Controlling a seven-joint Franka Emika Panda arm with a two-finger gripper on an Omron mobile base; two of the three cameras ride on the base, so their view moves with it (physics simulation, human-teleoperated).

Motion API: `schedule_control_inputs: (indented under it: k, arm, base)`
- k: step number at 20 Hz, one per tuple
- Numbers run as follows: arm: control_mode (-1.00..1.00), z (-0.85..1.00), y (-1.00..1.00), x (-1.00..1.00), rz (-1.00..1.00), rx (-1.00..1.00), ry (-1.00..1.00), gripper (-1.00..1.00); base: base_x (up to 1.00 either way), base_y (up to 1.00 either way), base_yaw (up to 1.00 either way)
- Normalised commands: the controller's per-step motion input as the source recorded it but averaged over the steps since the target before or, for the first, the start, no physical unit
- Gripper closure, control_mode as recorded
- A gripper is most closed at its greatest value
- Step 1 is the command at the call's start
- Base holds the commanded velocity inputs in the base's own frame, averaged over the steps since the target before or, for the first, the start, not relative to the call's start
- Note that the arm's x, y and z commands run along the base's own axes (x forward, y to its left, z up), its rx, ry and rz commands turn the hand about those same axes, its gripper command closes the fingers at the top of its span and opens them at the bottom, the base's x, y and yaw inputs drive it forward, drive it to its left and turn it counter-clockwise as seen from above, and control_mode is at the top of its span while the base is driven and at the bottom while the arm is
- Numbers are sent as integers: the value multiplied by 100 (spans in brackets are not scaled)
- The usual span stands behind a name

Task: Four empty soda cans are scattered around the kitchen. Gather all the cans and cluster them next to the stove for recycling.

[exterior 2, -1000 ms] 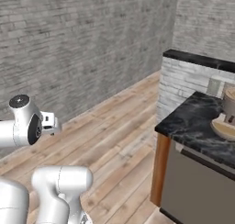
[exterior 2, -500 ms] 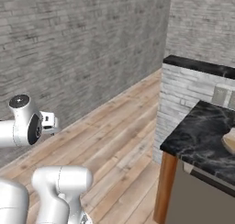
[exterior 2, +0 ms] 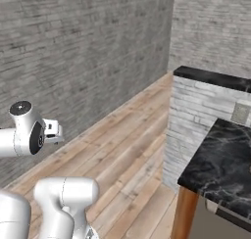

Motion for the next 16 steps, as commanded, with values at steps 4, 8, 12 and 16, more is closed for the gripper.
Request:
schedule_control_inputs:
  k: [4, 8, 12, 16]
  arm:
    - [100, 0, 0, 0, 0, 0, 0, -100]
    - [100, 0, 0, 0, 0, 0, 0, -100]
    - [100, 0, 0, 0, 0, 0, 0, -100]
    - [100, 0, 0, 0, 0, 0, 0, -100]
  base:
    - [71, 24, -15]
    - [71, 24, -15]
    - [71, 24, -14]
    - [71, 24, -14]
